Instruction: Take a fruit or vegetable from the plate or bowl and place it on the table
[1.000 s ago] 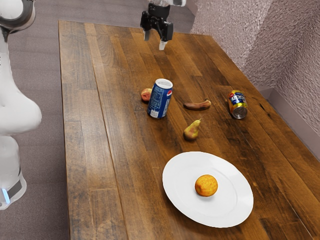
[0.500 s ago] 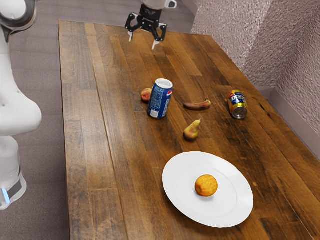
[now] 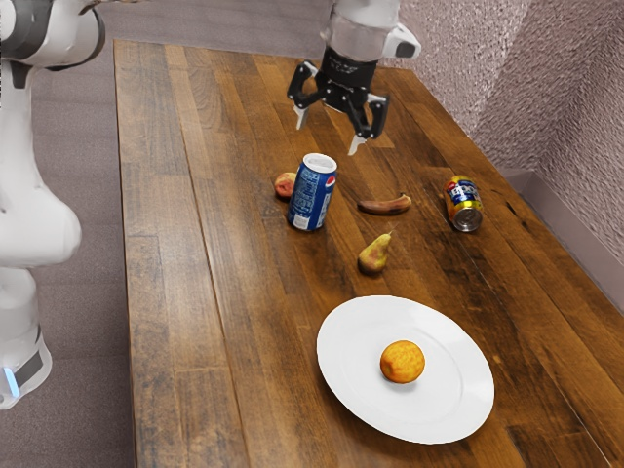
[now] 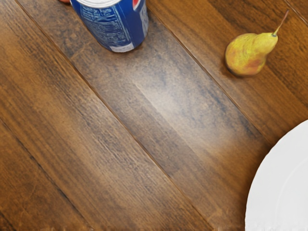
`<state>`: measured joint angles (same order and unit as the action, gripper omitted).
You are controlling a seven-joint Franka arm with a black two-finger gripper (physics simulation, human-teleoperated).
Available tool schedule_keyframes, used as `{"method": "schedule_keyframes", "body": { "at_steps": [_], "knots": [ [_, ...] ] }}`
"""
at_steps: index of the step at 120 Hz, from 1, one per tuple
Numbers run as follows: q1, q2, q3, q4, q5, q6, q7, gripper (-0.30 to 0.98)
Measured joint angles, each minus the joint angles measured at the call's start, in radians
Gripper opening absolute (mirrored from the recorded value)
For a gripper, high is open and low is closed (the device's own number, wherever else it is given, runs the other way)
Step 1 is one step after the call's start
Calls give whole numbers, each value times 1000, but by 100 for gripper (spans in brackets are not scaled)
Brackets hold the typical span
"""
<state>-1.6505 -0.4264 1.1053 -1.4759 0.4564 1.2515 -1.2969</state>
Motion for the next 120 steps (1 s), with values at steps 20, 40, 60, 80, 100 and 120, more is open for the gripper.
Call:
{"method": "schedule_keyframes", "body": {
  "at_steps": [20,40,60,80,100,120],
  "knots": [
    [-22,-4,-6,-171,-20,60,-60,69],
    [-21,-5,-146,-203,-42,119,-122,69],
    [-36,-1,-144,-241,-44,164,-183,69],
    [-54,37,-113,-260,-39,214,-228,69],
    [-257,47,4,-271,-40,271,-265,69],
    [-342,46,132,-260,-2,321,-281,69]
  ]
}}
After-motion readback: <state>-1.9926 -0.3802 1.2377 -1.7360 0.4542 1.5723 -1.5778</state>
